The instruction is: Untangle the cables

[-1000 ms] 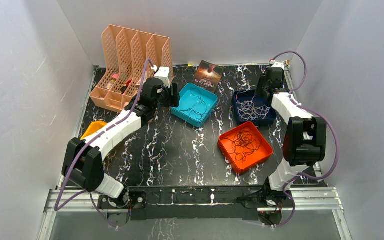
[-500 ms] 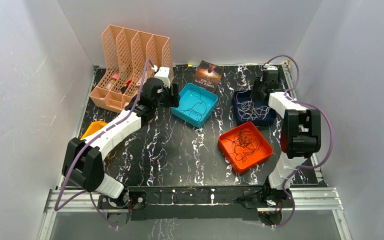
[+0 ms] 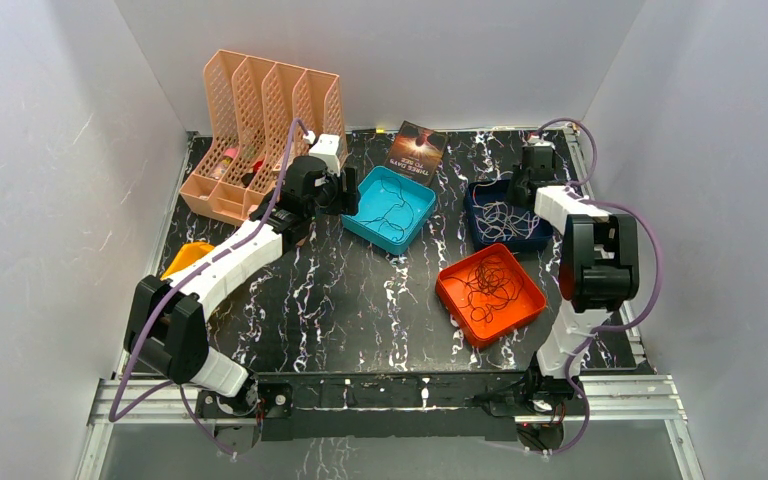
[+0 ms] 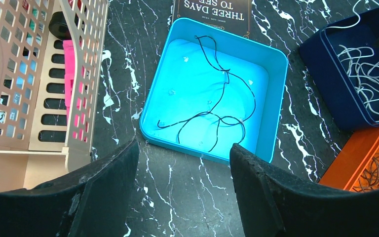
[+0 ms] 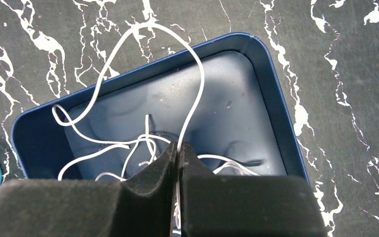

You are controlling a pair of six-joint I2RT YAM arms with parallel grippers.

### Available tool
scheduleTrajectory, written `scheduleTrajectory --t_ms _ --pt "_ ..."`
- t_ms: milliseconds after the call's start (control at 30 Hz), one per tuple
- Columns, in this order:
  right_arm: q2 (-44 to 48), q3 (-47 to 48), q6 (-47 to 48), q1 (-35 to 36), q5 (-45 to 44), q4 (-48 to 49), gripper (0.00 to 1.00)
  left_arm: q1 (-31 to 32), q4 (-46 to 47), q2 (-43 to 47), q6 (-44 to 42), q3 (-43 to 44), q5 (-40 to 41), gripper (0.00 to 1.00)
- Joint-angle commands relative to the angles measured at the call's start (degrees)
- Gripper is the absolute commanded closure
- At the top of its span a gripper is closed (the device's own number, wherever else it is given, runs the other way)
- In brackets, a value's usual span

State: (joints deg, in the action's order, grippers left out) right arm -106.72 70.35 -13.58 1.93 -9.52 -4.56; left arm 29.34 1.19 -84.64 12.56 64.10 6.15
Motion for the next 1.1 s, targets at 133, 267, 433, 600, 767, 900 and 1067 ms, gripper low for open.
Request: scheduleTrajectory --t_ms 133,267,433,600,767,900,1067 --pt "6.6 -2.1 -4.3 -0.2 -1.1 -1.4 0.95 -0.4 -0.3 1.9 -0.8 0.6 -0.1 0.34" --pt "8.8 -4.6 -6.2 -0.1 -0.4 -1.6 0.97 -0.4 -0.3 1.9 -0.8 0.5 -0.1 0.34" --pt "8.1 -5.8 -7.3 -0.2 -0.5 -2.6 0.98 -0.4 -0.3 1.8 -0.8 0.6 -0.2 0.34" --pt "7.3 -5.8 -7.5 -0.1 -0.8 -3.2 0.99 -0.4 -0.3 1.7 -0.8 0.6 -0.2 0.34" --pt "4.7 -5.1 -8.0 -0.2 -0.4 -3.9 0.99 -0.4 -0.4 1.5 -0.7 0.7 -0.3 0.34" --pt "3.5 -4.3 -7.7 -0.2 -0.6 -4.1 0.98 -0.4 -0.5 1.5 -0.8 0.8 -0.3 0.34" --pt "1.8 -3.0 -7.1 -0.2 -0.5 -3.7 0.97 -0.4 -0.5 1.4 -0.7 0.7 -0.3 0.34"
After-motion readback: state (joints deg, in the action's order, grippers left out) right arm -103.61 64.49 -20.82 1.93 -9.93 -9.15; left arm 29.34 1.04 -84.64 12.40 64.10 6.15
